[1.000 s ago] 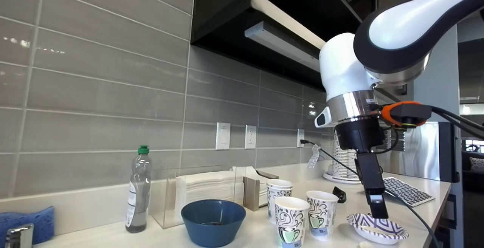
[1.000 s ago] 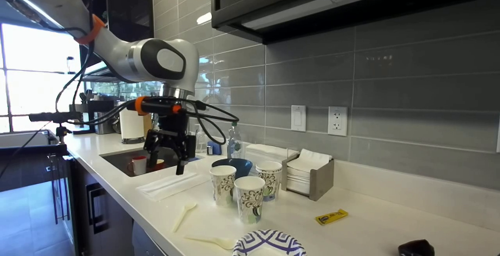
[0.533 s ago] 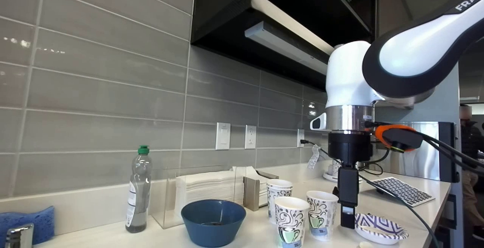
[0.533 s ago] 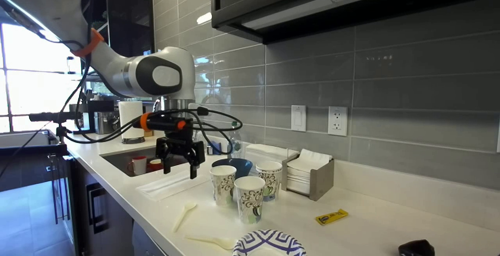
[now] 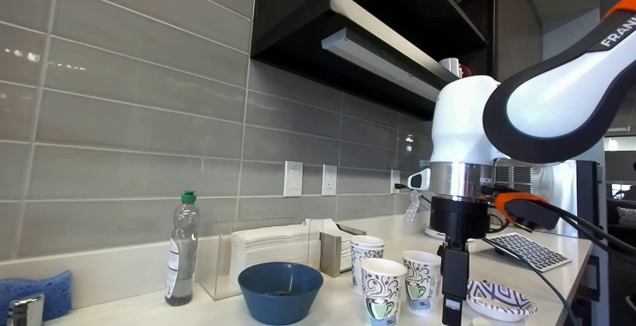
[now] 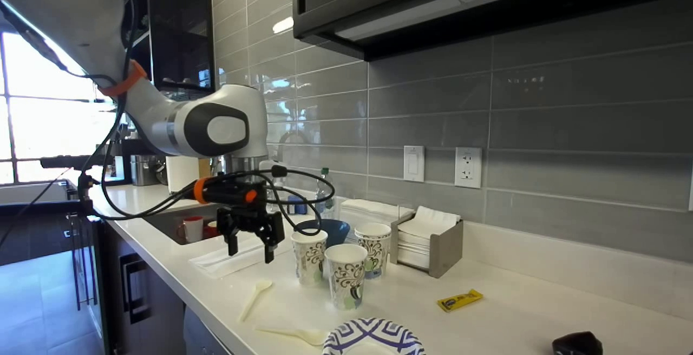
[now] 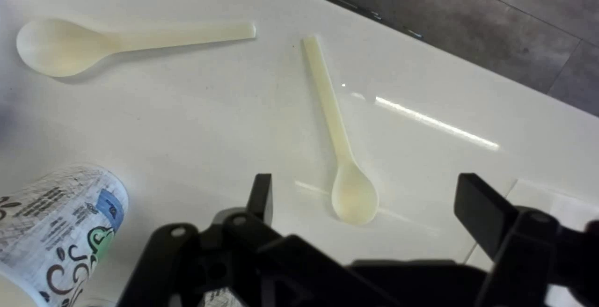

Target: Pick up the plastic spoon, put it on the paper cup on the left, pick up the plastic spoon and put it on the paper cup on the right

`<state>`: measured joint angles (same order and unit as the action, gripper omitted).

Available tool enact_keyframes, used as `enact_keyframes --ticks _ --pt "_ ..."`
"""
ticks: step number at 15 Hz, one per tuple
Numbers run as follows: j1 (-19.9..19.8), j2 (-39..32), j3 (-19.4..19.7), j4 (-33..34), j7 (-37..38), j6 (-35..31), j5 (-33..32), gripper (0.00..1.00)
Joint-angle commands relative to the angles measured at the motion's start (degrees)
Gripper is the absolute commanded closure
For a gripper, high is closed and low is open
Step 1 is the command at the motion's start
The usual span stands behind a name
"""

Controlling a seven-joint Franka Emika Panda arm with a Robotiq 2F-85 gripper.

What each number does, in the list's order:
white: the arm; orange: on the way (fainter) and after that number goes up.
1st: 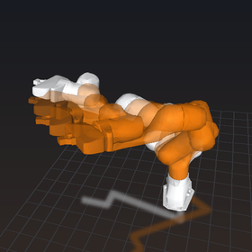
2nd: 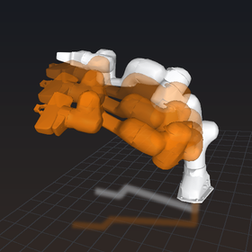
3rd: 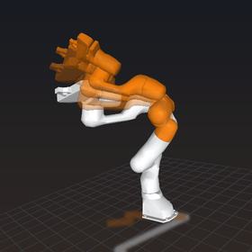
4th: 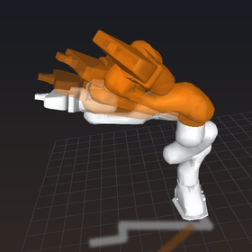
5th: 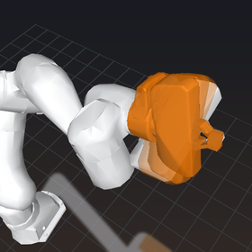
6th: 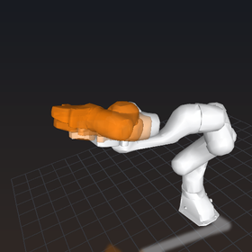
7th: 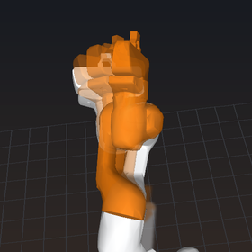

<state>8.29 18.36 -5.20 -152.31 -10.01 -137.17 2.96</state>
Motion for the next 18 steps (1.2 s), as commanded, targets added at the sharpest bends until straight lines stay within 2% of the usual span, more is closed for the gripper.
enact_keyframes --ticks 1,18 --pt "1.31 -2.42 1.01 -0.76 -2.08 -3.61 2.20 0.00" --pt "0.75 -12.13 1.23 -0.31 -7.56 -9.89 5.95 0.00"
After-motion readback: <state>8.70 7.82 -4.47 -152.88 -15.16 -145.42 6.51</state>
